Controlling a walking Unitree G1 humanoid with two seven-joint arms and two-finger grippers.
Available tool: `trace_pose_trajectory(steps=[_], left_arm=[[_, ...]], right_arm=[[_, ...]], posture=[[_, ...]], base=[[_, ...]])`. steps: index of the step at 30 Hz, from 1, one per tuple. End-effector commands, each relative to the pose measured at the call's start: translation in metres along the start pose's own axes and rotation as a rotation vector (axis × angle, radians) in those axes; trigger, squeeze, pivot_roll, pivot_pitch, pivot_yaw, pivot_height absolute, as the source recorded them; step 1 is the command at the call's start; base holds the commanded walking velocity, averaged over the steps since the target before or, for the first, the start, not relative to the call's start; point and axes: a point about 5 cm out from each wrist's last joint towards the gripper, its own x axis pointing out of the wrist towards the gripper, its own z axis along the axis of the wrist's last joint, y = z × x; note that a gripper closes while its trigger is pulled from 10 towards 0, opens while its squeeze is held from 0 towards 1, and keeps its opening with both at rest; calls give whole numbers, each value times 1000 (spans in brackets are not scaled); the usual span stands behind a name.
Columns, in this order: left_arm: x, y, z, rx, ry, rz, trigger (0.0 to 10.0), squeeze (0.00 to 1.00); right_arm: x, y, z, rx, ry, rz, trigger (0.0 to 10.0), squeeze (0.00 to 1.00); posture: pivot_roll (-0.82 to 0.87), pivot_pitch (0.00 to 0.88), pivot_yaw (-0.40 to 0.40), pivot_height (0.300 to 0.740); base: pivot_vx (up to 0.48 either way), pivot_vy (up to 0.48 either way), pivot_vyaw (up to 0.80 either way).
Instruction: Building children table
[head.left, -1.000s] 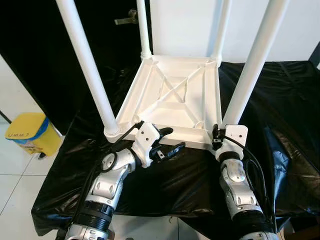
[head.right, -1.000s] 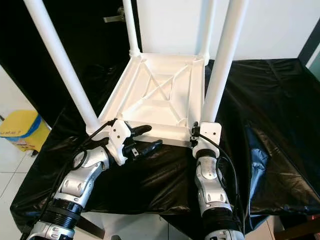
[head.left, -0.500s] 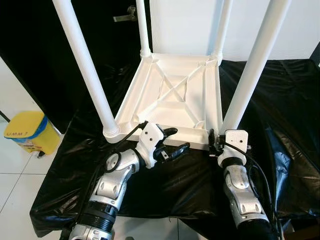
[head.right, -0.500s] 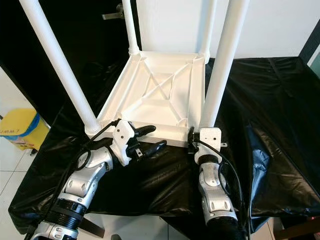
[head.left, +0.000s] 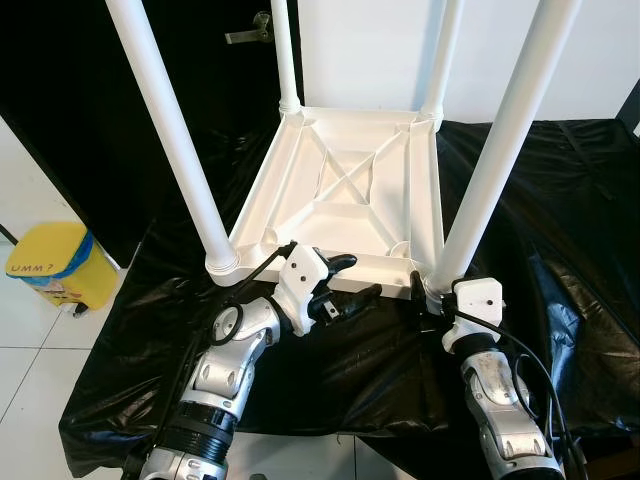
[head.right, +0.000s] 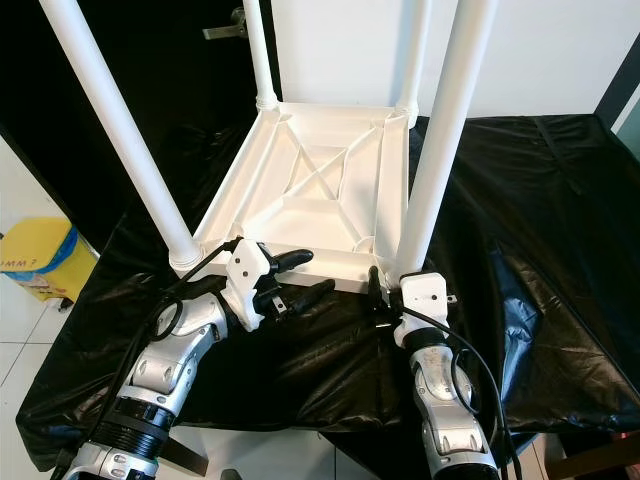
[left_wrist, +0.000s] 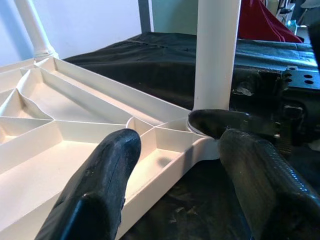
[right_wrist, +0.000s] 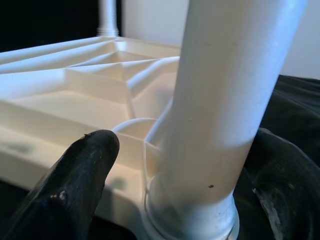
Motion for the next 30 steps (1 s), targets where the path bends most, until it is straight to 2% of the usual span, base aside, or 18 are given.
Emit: trace_pose_trajectory(steps=[1,2,8,10,14,20,24,29,30], left_arm=[[0,6,0,-1,-4,61,10000,0],[0,7,1,1,-5,58,10000,0],[0,8,2,4,-6,54,10000,0],[2,6,3,3,-9,45,10000,0],[2,5,3,2,-10,41,10000,0],[5,-2,5,-5,-17,14,10000,0],[5,-2,6,-4,-18,8,10000,0],[4,-2,7,-2,-19,7,10000,0],[4,-3,7,-3,-19,8,10000,0]], right_arm=[[-3,-6,0,9,-4,38,10000,0],[-2,-13,1,11,3,97,10000,0],[1,-23,2,14,13,171,10000,0],[13,-34,2,15,47,266,10000,0],[17,-37,2,16,57,298,10000,0],[49,-40,6,10,84,449,10000,0],[58,-39,8,2,107,526,10000,0],[61,-41,7,-21,129,572,10000,0],[60,-43,4,-26,142,585,3294,0]], posture=[[-143,0,16,740],[-146,0,22,740],[-149,0,26,740],[-143,0,35,740],[-143,0,36,740],[-120,0,43,740],[-109,0,43,740],[-96,0,35,740],[-92,0,32,740]], base=[[0,0,0],[0,0,0],[0,0,0],[0,0,0],[0,0,0],[0,0,0],[0,0,0],[0,0,0],[0,0,0]])
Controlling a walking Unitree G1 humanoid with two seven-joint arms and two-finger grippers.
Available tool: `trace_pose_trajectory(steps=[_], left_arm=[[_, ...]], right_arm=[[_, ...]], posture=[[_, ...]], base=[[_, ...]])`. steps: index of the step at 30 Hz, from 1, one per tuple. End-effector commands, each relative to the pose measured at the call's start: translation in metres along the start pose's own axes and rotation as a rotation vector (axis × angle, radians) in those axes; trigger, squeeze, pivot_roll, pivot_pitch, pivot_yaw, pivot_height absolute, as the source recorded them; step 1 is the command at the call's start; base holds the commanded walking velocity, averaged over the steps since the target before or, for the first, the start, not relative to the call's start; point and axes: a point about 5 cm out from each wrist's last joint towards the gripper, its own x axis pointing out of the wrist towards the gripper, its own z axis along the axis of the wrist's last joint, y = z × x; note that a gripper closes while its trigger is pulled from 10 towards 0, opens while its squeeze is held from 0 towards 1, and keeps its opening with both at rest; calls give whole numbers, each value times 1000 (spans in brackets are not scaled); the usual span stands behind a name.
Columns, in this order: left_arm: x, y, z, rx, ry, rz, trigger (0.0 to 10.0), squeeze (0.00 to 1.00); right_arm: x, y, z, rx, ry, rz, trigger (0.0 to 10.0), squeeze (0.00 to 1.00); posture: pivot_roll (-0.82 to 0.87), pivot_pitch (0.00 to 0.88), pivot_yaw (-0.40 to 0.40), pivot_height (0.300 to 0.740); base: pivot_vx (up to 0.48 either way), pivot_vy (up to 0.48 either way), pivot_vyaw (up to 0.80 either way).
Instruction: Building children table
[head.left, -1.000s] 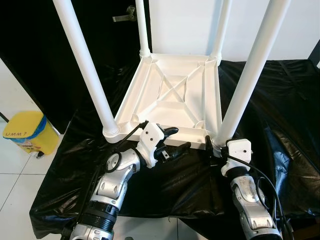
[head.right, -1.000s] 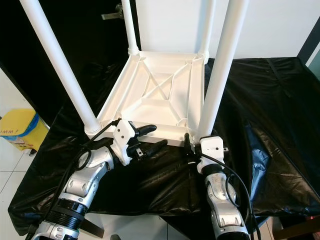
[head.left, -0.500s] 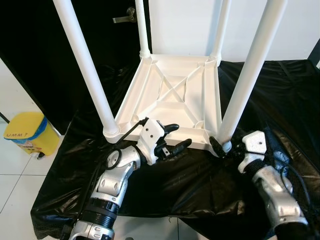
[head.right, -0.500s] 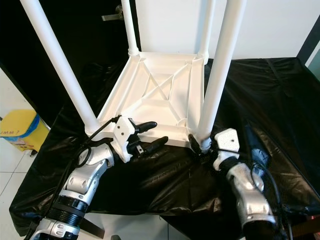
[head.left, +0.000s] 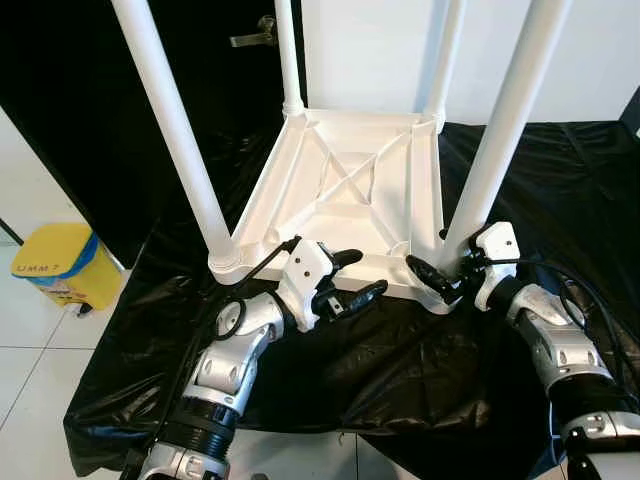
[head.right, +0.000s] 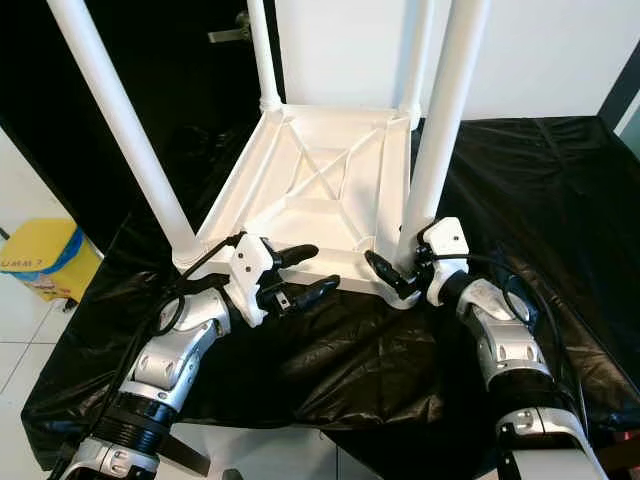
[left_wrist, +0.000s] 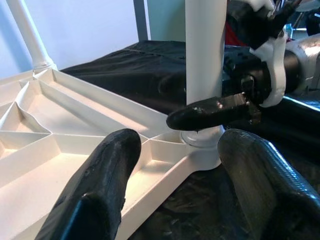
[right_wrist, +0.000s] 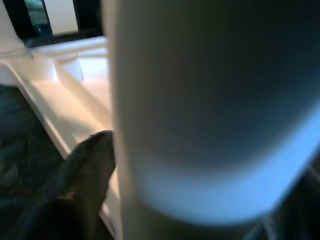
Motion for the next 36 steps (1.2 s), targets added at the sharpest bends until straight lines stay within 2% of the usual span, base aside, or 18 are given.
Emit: trace_pose_trajectory(steps=[1,10,11,12,13,15,21,28,32,35,36], left_arm=[[-2,-2,-2,-10,10,29,10000,0],[-3,-5,-3,-20,13,31,10000,0],[-2,-6,-4,-21,14,30,10000,0],[-2,-6,-4,-22,14,29,10000,0],[-2,-7,-5,-23,14,28,10000,0],[-2,-7,-5,-24,14,27,10000,0],[-4,-10,-6,-30,14,36,10000,0],[-7,-10,-7,-35,24,40,10000,0],[-8,-10,-7,-35,24,42,10000,0],[-8,-11,-7,-37,23,40,10000,0],[-8,-12,-7,-37,24,39,10000,0]], right_arm=[[1,2,-5,-12,33,47,0,0],[-10,-2,-13,-6,58,33,0,0],[-12,-2,-14,-1,63,12,4902,0],[-14,-2,-15,3,63,-4,4902,0],[-15,-2,-15,10,59,-31,10000,0],[-15,-2,-15,15,55,-45,10000,0],[-16,3,-20,14,65,-235,10000,0],[-12,21,-21,60,43,-423,10000,0],[-11,27,-20,75,37,-485,10000,0],[-7,38,-20,91,43,-619,10000,0],[-4,46,-22,118,58,-710,10000,0]], posture=[[-90,0,30,740],[-102,0,22,740],[-106,0,19,740],[-106,0,19,740],[-110,0,15,740],[-111,0,15,740],[-111,0,11,740],[-110,0,15,740],[-111,0,20,740],[-112,0,20,740],[-109,0,18,740]], base=[[0,0,0],[0,0,0],[0,0,0],[0,0,0],[0,0,0],[0,0,0],[0,0,0],[0,0,0],[0,0,0],[0,0,0],[0,0,0]])
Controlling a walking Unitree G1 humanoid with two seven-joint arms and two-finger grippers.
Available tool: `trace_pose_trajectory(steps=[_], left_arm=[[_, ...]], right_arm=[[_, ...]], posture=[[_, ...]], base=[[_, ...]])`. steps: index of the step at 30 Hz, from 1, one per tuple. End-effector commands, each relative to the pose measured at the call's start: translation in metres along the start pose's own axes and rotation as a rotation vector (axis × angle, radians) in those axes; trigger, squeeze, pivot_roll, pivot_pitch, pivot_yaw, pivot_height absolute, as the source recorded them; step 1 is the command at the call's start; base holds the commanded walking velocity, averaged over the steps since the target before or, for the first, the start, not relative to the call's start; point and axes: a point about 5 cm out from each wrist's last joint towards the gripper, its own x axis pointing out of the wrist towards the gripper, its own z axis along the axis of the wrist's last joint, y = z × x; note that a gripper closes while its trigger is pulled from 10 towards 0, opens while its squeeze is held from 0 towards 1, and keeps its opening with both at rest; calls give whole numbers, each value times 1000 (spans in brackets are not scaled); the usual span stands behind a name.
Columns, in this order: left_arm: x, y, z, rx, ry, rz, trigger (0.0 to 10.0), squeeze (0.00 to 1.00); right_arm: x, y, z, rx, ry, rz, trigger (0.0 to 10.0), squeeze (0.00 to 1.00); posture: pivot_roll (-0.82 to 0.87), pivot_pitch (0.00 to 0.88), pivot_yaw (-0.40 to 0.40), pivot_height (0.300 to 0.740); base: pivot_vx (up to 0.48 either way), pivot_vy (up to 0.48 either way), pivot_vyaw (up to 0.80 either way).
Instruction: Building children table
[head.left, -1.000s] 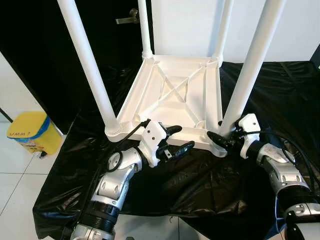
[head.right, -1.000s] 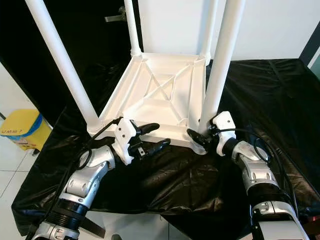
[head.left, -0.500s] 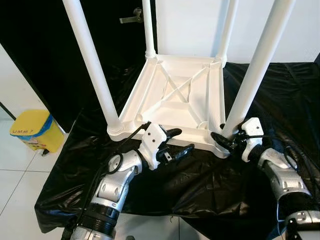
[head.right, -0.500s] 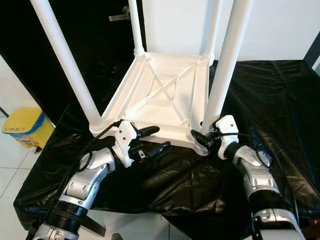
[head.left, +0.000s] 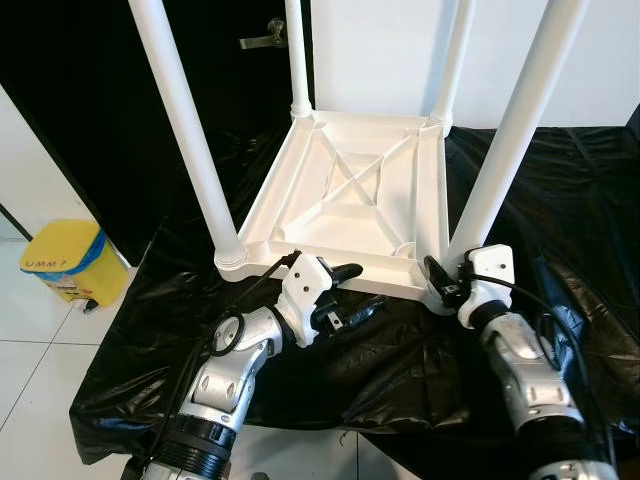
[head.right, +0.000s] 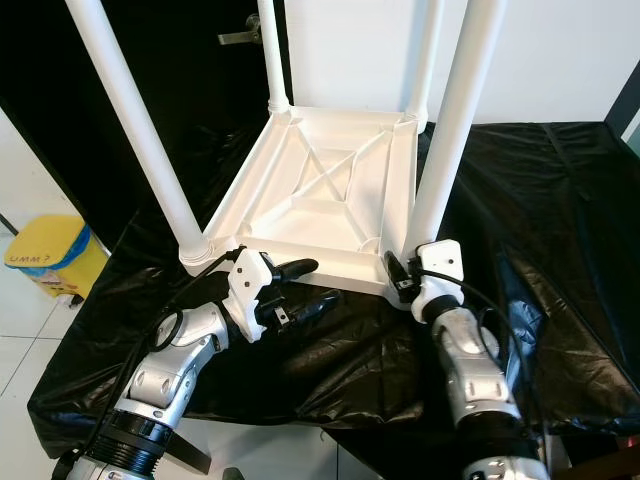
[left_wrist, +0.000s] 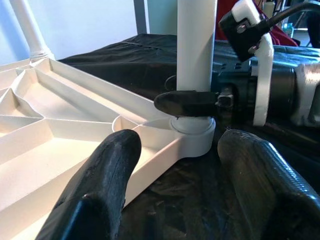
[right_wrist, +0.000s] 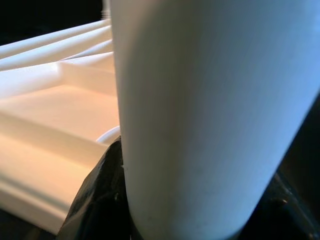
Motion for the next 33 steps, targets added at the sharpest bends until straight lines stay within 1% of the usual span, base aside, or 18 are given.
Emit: trace_pose_trajectory(steps=[1,2,3,4,5,6,7,8,16,17,18,24,27,29,30,31,32,33], left_arm=[[-2,0,0,-4,3,50,10000,0],[-2,0,0,-4,3,50,10000,0],[-2,0,0,-9,1,54,10000,0],[-2,0,0,-9,1,54,10000,0],[-2,0,0,-10,1,56,10000,0],[-2,-1,0,-11,1,57,10000,0],[-2,-1,0,-11,1,57,10000,0],[-2,-1,0,-14,1,57,10000,0],[0,-1,1,-14,-4,51,10000,0],[0,-1,1,-14,-4,52,10000,0],[0,0,2,-13,-5,56,10000,0],[1,0,2,-11,-10,61,10000,0],[1,-1,3,-13,-15,61,10000,0],[1,-1,3,-13,-15,61,10000,0],[1,-2,3,-14,-17,60,10000,0],[1,-2,3,-15,-18,60,10000,0],[1,-2,3,-15,-18,60,10000,0],[1,-2,3,-15,-19,58,10000,0]], right_arm=[[-7,5,-14,4,88,-165,10000,0],[-7,5,-14,4,88,-165,10000,0],[-11,15,-15,33,91,-223,10000,0],[-11,15,-15,33,91,-223,10000,0],[-13,22,-16,50,102,-225,10000,0],[-14,28,-18,72,115,-223,10000,0],[-14,28,-18,72,115,-223,10000,0],[-14,41,-18,104,126,-164,10000,0],[-14,48,-9,108,87,-114,10000,0],[-15,48,-7,95,86,-122,10000,180],[-14,48,-6,95,78,-114,10000,1000],[-13,43,4,79,14,-81,10000,1000],[-14,30,9,83,-23,-13,10000,1000],[-14,30,9,83,-23,-13,10000,1000],[-17,19,11,86,-29,71,10000,0],[-18,15,12,86,-30,109,10000,0],[-18,15,12,86,-30,109,10000,0],[-19,10,12,70,-32,163,10000,0]], posture=[[-109,0,18,740],[-109,0,18,740],[-107,0,17,740],[-107,0,17,740],[-107,0,16,740],[-107,0,16,740],[-107,0,16,740],[-111,0,20,740],[-117,0,18,740],[-119,0,19,740],[-121,0,17,740],[-124,0,14,740],[-125,0,10,740],[-125,0,10,740],[-125,0,10,740],[-125,0,11,740],[-125,0,11,740],[-126,0,13,740]], base=[[0,0,0],[0,0,0],[0,0,0],[0,0,0],[0,0,0],[0,0,0],[0,0,0],[0,0,0],[0,0,0],[0,0,0],[0,0,0],[0,0,0],[0,0,0],[0,0,0],[0,0,0],[0,0,0],[0,0,0],[0,0,0]])
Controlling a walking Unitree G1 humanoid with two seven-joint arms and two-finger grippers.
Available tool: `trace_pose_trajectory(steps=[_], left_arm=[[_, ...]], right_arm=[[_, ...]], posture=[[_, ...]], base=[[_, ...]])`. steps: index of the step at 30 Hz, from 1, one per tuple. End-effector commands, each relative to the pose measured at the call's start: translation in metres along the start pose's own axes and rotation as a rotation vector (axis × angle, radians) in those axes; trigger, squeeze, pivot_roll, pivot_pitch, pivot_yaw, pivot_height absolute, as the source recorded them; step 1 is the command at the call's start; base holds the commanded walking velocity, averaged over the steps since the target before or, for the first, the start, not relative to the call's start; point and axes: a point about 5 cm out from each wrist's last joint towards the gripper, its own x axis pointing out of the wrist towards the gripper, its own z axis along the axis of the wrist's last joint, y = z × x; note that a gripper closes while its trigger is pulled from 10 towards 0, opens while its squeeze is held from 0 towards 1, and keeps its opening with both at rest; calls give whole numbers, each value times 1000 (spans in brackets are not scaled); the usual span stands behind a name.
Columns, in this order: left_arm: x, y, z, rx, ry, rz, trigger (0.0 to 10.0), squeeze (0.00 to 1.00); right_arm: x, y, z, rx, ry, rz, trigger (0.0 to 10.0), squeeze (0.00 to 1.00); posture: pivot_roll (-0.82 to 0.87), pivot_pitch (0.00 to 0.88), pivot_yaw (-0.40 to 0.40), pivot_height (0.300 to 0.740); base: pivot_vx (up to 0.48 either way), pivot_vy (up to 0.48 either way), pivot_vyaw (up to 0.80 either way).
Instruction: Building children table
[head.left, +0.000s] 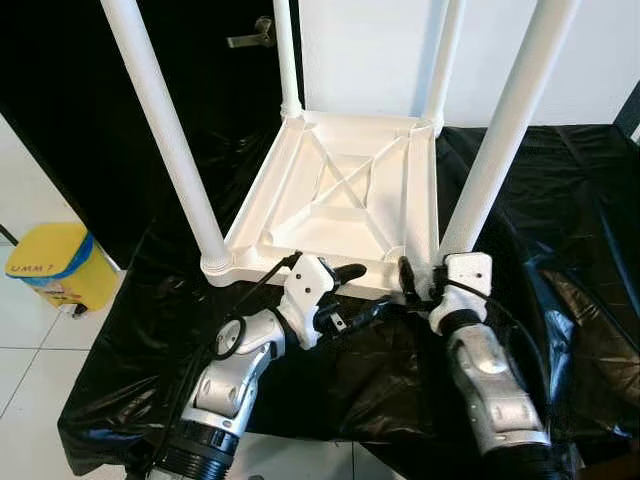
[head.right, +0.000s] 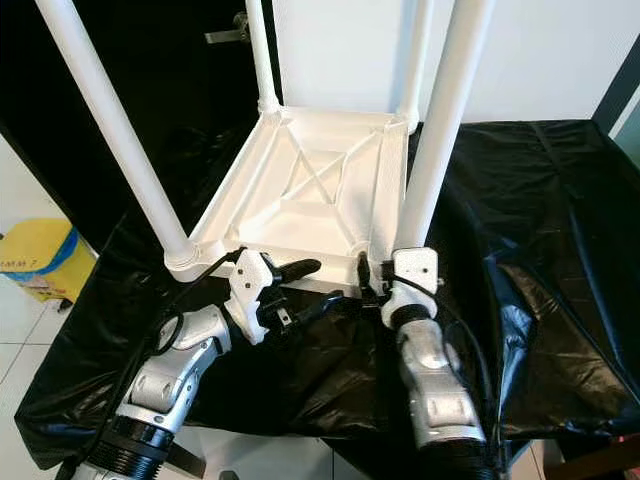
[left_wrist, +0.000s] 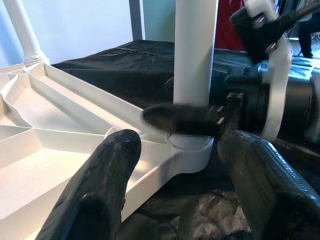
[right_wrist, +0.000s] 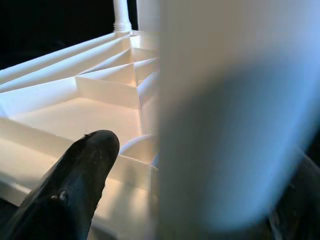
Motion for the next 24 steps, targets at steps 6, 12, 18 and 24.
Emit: trace_pose_trajectory(steps=[6,12,18,24], left_arm=[[0,2,2,-1,1,51,10000,0],[0,1,3,-5,0,47,10000,0],[-1,2,4,-5,0,46,10000,0],[-2,5,6,-2,-1,53,10000,0]], right_arm=[[2,-11,3,-71,21,375,10000,0],[18,-7,2,-92,69,547,10000,0],[31,-4,2,-137,79,616,10000,0],[36,-13,-2,-183,118,671,0,0]], posture=[[-127,0,25,740],[-123,0,38,740],[-114,0,48,740],[-108,0,50,740]], base=[[0,0,0],[0,0,0],[0,0,0],[0,0,0]])
